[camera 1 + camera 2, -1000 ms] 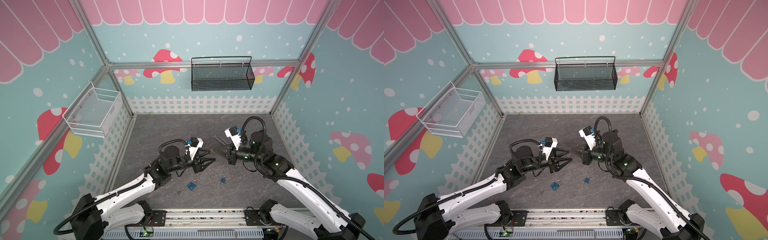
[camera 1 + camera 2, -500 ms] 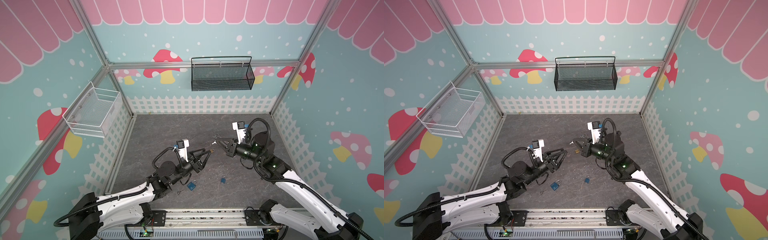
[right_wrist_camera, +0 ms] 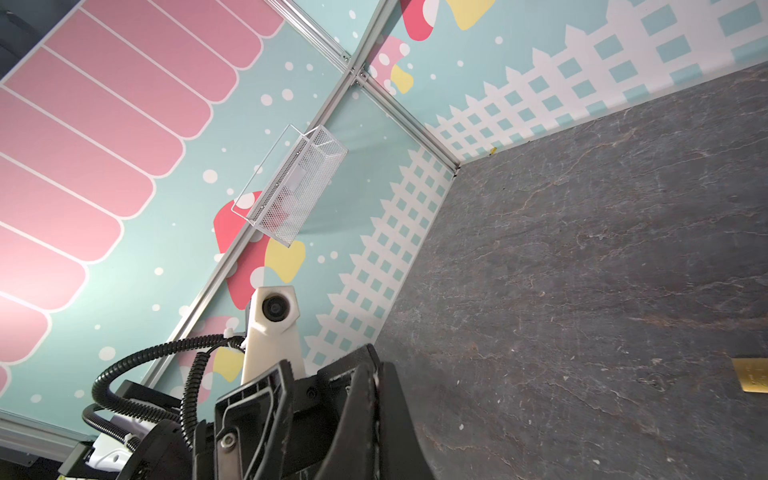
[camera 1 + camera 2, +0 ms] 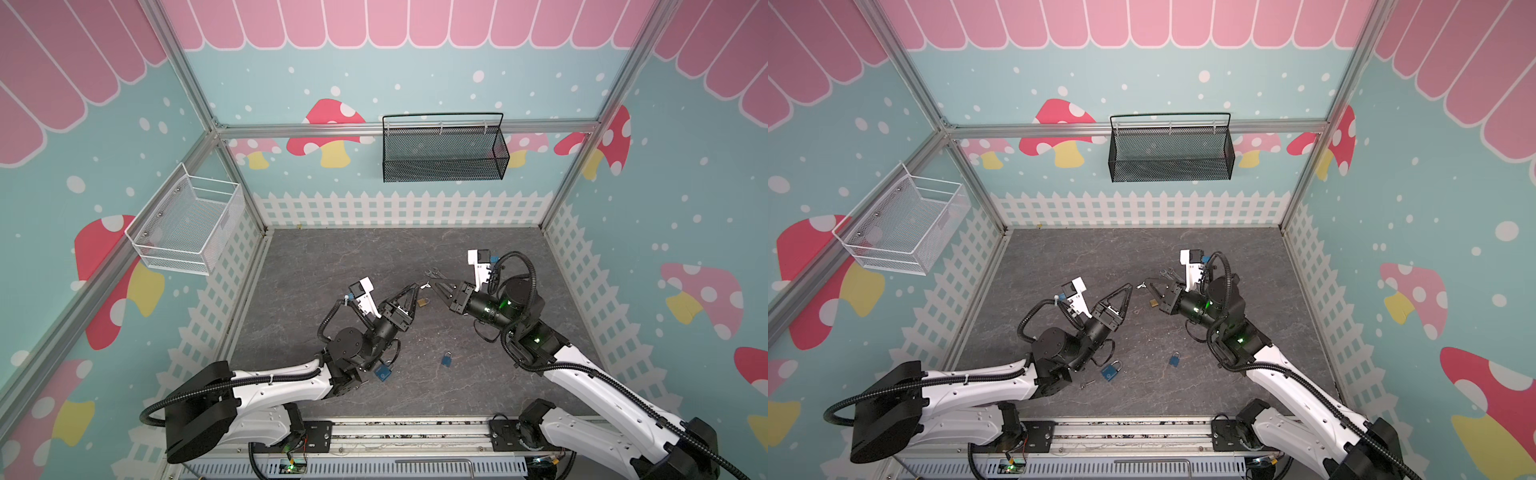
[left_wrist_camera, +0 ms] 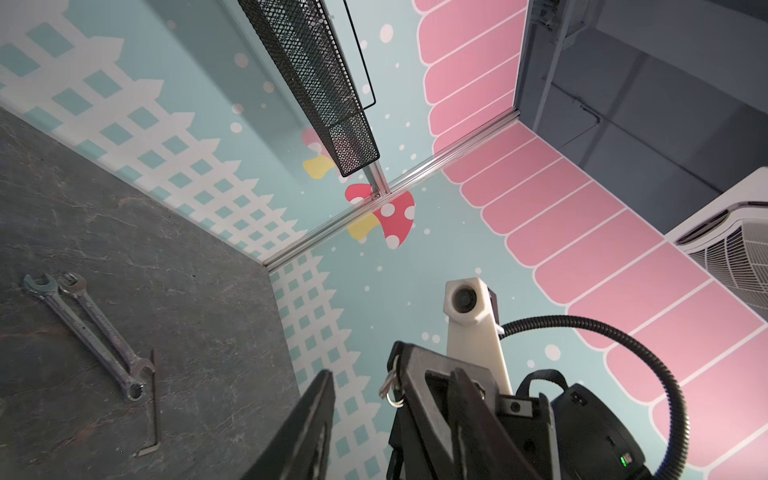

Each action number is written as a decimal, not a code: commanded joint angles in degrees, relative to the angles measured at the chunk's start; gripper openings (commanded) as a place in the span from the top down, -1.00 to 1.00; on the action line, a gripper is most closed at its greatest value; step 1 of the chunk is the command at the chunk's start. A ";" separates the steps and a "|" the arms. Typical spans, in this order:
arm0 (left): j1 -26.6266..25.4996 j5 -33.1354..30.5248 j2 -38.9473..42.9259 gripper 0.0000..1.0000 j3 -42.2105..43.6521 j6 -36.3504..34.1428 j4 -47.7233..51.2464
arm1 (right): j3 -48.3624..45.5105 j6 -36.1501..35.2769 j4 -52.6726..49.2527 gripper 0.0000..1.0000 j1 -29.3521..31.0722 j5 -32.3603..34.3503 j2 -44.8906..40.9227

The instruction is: Unlock with the key

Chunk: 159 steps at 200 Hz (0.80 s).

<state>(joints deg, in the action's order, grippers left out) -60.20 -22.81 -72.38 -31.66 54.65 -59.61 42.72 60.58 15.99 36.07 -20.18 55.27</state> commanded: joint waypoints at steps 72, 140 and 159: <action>-0.76 -1.01 -4.43 0.47 -2.88 3.09 -7.22 | -1.59 3.61 5.52 1.00 2.00 1.72 0.49; -0.84 -0.58 -5.52 0.79 -3.80 2.92 -8.68 | -2.11 3.15 5.31 1.00 2.27 2.34 0.02; -0.88 -0.17 -5.76 0.81 -4.20 2.76 -8.68 | -2.10 3.01 5.40 1.00 2.23 2.60 -0.06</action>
<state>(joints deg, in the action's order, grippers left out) -60.82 -23.46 -77.71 -33.69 56.82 -65.89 41.47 62.92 20.25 37.76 -18.39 55.75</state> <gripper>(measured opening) 0.107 0.048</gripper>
